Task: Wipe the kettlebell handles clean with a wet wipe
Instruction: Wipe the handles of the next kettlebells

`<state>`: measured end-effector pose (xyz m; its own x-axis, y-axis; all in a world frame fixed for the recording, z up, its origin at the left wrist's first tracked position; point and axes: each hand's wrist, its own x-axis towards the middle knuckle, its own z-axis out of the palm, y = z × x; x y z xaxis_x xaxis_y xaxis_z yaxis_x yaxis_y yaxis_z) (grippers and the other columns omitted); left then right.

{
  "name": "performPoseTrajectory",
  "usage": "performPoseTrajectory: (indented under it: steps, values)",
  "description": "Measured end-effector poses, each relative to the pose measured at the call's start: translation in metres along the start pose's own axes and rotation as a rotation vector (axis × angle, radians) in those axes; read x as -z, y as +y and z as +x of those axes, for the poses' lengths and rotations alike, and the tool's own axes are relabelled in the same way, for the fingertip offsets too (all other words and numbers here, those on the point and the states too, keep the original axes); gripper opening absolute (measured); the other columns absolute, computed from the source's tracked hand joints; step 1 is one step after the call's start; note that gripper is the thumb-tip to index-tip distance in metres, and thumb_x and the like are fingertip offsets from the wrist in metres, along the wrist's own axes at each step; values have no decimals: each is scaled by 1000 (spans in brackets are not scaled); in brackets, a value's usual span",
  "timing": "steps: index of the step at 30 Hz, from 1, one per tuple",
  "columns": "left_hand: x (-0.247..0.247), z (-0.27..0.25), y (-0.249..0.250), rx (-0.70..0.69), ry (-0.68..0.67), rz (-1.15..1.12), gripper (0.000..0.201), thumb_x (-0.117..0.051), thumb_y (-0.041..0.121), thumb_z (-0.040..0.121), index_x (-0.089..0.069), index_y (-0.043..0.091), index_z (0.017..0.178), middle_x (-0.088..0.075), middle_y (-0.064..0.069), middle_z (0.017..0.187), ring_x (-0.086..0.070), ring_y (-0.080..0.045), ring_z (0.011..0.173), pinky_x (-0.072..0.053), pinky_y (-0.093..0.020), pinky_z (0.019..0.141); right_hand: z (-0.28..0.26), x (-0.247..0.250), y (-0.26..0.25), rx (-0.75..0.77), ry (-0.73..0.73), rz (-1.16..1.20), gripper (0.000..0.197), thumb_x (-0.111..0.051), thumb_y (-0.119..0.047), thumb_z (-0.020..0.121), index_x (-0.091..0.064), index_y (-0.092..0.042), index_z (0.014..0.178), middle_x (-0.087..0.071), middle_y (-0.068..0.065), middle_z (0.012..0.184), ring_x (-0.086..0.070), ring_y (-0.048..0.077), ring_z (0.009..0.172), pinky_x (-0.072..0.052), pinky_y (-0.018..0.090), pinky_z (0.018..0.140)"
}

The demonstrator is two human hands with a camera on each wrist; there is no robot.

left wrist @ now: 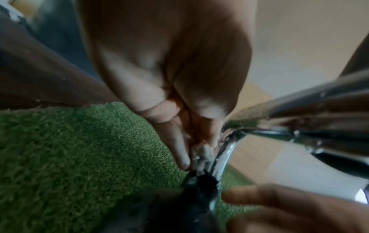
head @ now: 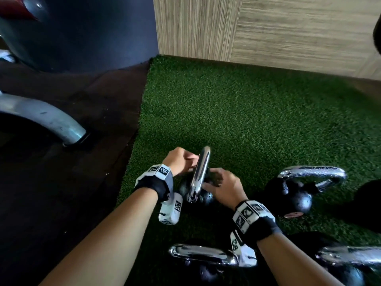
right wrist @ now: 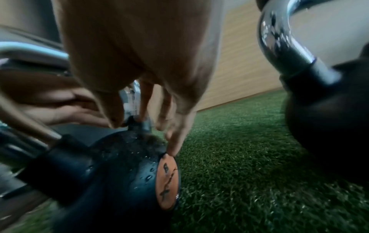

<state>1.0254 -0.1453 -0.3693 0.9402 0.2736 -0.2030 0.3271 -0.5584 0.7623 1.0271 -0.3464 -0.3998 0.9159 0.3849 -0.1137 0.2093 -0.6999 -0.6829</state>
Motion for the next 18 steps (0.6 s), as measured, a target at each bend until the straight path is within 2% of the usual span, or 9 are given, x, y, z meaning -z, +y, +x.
performPoseTrajectory:
  steps: [1, 3, 5, 7, 8, 10, 12, 14, 18]
  values:
    - [0, 0, -2, -12, -18, -13, 17, -73, 30, 93, -81, 21, 105, -79, 0, 101, -61, 14, 59, -40, 1, 51, 7, -4, -1, -41, -95, -12, 63, -79, -50, 77, -60, -30, 133, -67, -5, 122, -64, 15, 110, -51, 32, 100]
    - [-3, 0, -5, -28, -3, 4, 16, -76, 25, 91, -81, 21, 105, -80, -2, 103, -57, 19, 52, -39, 5, 54, 16, -11, -2, -70, -245, -26, 69, -77, -59, 76, -56, -33, 137, -68, -5, 122, -63, 17, 113, -48, 27, 94]
    - [-5, -2, -5, -36, 19, 48, 20, -78, 25, 89, -81, 23, 108, -80, 0, 105, -61, 15, 62, -36, 7, 54, 20, -16, 0, -90, -277, -8, 61, -76, -61, 76, -61, -37, 130, -68, -9, 108, -64, 14, 108, -44, 23, 86]
    - [-5, -1, -1, -46, 36, 51, 21, -79, 24, 88, -80, 20, 108, -79, -1, 108, -67, 1, 82, -35, 8, 60, 22, -17, 4, -81, -272, 25, 56, -76, -60, 76, -64, -36, 126, -69, -10, 104, -65, 13, 105, -46, 24, 87]
    - [-4, 0, 2, -49, 45, 35, 20, -79, 21, 88, -80, 17, 107, -79, -2, 108, -68, -2, 85, -36, 7, 63, 22, -17, 5, -73, -269, 50, 55, -77, -59, 77, -65, -36, 125, -71, -9, 105, -66, 13, 106, -49, 26, 89]
    - [0, 0, 7, -58, 67, -29, 17, -79, 18, 88, -80, 15, 105, -80, -3, 104, -68, -1, 77, -43, 3, 65, 22, -17, 7, -67, -272, 87, 55, -77, -59, 76, -66, -35, 124, -73, -8, 104, -68, 13, 104, -51, 27, 90]
    - [3, -4, 9, -116, 93, -94, 18, -79, 16, 87, -81, 16, 105, -80, -3, 98, -73, -6, 78, -57, -13, 78, 22, -18, 10, -73, -280, 124, 59, -78, -62, 73, -65, -36, 125, -74, -8, 105, -69, 13, 103, -53, 29, 92]
    - [4, -8, 9, -146, 94, -125, 20, -78, 13, 88, -81, 17, 107, -80, -2, 95, -75, -8, 82, -60, -25, 87, 21, -18, 11, -82, -278, 152, 65, -78, -63, 71, -63, -35, 128, -74, -5, 109, -69, 14, 105, -54, 32, 95]
    - [5, -8, 13, -120, 44, -158, 22, -75, 6, 90, -79, 13, 110, -79, -6, 102, -75, -12, 85, -59, -20, 86, 19, -16, 8, -107, -265, 150, 68, -77, -66, 70, -61, -39, 131, -73, -6, 108, -68, 13, 102, -50, 25, 83]
